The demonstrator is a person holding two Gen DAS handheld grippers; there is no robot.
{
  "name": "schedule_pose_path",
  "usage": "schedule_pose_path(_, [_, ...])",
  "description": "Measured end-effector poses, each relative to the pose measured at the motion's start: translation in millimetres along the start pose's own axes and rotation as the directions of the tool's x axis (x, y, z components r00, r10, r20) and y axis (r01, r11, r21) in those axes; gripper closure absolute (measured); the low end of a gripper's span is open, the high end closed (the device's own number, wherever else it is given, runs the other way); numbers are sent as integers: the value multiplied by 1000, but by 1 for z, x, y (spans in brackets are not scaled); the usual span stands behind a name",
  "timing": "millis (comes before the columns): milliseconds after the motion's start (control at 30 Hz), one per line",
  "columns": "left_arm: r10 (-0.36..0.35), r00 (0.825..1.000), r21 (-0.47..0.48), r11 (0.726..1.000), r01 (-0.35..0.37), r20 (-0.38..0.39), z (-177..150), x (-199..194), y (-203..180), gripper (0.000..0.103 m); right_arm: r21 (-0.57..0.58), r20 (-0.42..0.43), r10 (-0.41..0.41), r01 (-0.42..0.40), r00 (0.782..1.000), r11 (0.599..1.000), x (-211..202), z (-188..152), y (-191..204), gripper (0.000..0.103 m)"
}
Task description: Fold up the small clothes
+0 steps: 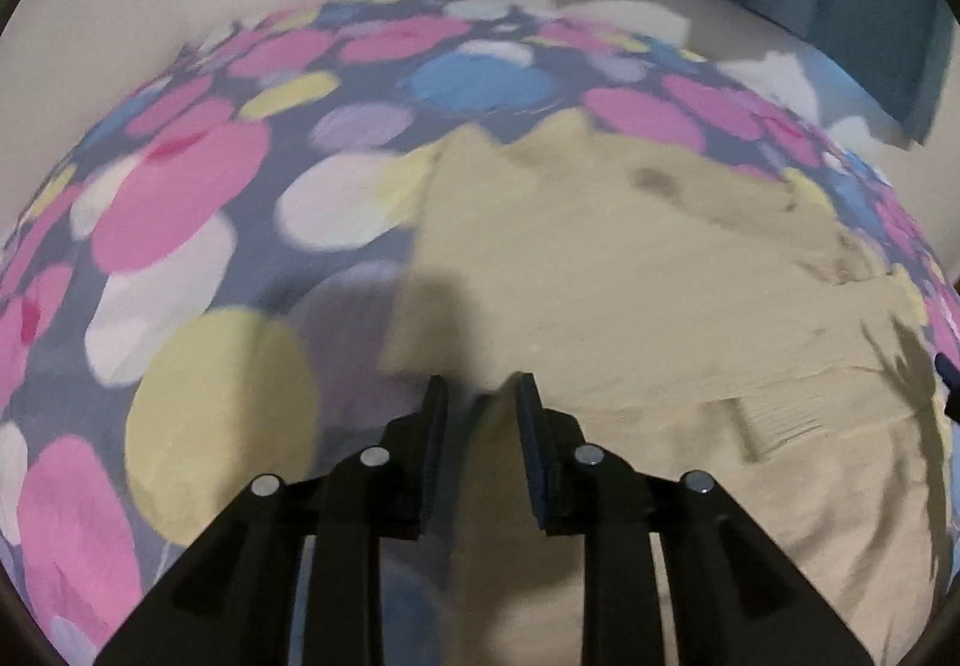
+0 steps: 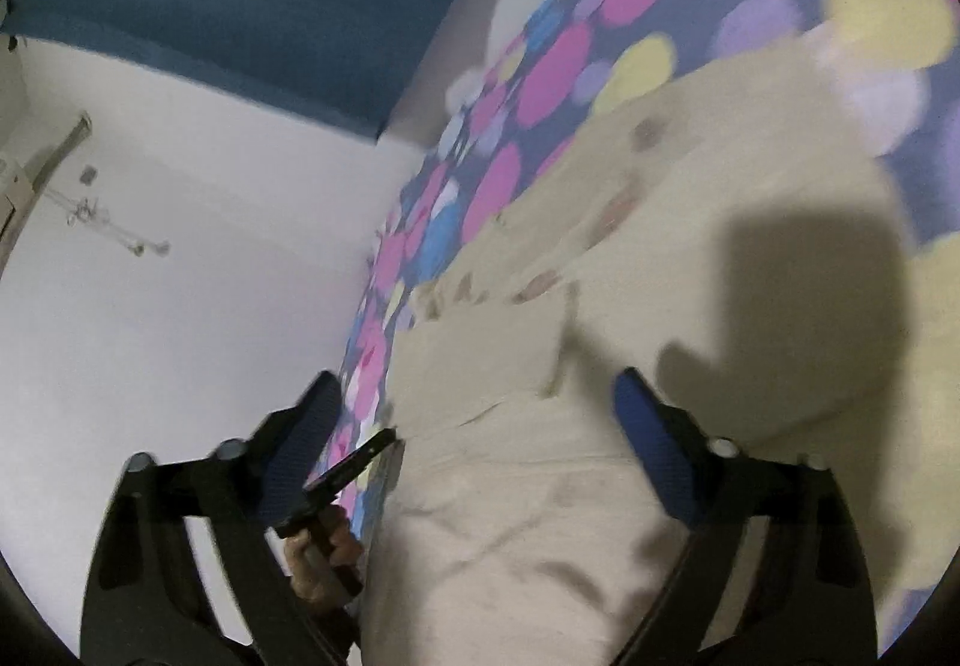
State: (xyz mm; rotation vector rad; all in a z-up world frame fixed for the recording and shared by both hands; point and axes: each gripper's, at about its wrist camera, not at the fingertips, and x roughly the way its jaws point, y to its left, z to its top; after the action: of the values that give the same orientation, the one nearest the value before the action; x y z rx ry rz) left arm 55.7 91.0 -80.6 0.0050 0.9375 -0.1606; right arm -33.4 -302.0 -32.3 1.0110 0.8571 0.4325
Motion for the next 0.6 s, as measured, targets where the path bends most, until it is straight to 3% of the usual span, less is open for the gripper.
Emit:
schedule_pose_path(133, [-8,1000,-38,999,8,1,-6,2,10,78,48,-79,-86,90,993,995,48,2,-7,41])
schedule_pose_path(333, [-4,1000,-46,999,5,19,-7,2,14,77,0,-96,-189,190,977,982,79,-3,0,54])
schedule_pose_path(433, [-17,1000,-70,997,18,15,-7,3,20,77,-11,-135,-196,197,971,980,94,-3,1,77])
schedule_pose_path(533, [3,1000,-55,998,-2,12,-4,5,16,77,-37,-109,-184,181,977,983,94,1,17,97])
schedule_pose_path(600, [11,1000,-36,999,-10,13,-4,6,13,70,-60,-65,-143,139,988,988,85,7,35,98])
